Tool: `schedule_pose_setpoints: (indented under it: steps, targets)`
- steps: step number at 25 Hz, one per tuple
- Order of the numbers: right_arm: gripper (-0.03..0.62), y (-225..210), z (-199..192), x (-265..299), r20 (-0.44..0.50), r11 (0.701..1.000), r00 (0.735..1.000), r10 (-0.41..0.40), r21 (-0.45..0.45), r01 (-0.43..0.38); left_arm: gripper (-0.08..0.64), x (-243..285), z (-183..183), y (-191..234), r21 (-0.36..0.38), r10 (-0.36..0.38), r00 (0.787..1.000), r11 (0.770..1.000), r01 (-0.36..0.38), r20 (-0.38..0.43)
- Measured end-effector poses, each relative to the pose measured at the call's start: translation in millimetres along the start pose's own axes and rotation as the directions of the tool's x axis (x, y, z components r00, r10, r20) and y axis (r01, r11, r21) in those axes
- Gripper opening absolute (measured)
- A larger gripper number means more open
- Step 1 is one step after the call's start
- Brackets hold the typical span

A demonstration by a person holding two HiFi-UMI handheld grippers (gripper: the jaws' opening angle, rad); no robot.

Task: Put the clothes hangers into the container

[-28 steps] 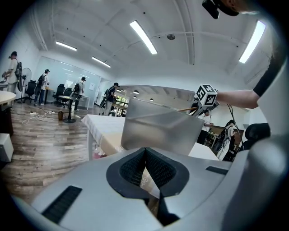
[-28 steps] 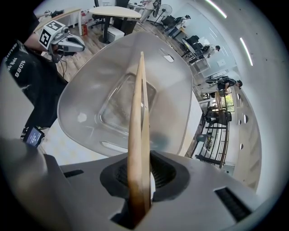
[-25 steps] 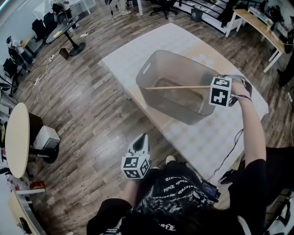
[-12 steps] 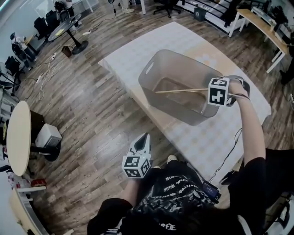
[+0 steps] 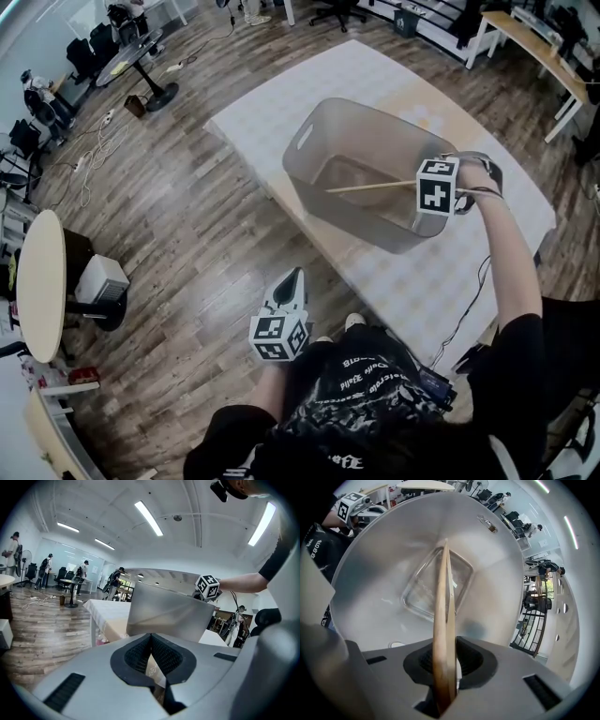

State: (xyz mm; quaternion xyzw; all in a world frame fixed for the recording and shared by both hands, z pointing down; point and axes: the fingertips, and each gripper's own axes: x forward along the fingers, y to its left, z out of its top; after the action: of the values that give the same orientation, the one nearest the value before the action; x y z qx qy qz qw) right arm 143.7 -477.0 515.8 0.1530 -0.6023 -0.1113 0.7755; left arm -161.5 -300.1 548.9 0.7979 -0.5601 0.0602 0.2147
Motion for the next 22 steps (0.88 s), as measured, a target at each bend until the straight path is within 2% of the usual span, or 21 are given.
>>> schedule_pose_setpoints:
  steps: [8, 13, 18, 22]
  targets:
    - [0.074, 2.9, 1.9, -1.5, 0.01, 0.999, 1.0, 0.005, 0.033, -0.005, 0.02, -0.9, -11.3, -5.7, -0.032, -0.006, 1.0, 0.999, 0.006, -0.017]
    - [0.097, 7.5, 5.3, -4.6, 0.054, 0.996, 0.999, 0.008, 0.087, -0.012, 0.02, -4.5, -15.6, -3.5, -0.034, 0.001, 1.0, 0.999, -0.002, -0.018]
    - [0.114, 9.6, 10.1, -8.9, 0.058, 0.996, 0.998, -0.017, 0.091, 0.012, 0.02, -10.8, -17.5, 2.7, -0.044, 0.016, 1.0, 0.999, -0.017, -0.016]
    - [0.206, 15.1, 13.9, -12.6, 0.101, 0.989, 0.995, 0.002, 0.15, -0.017, 0.02, -16.4, -19.8, 4.9, -0.048, 0.022, 1.0, 0.999, -0.023, -0.012]
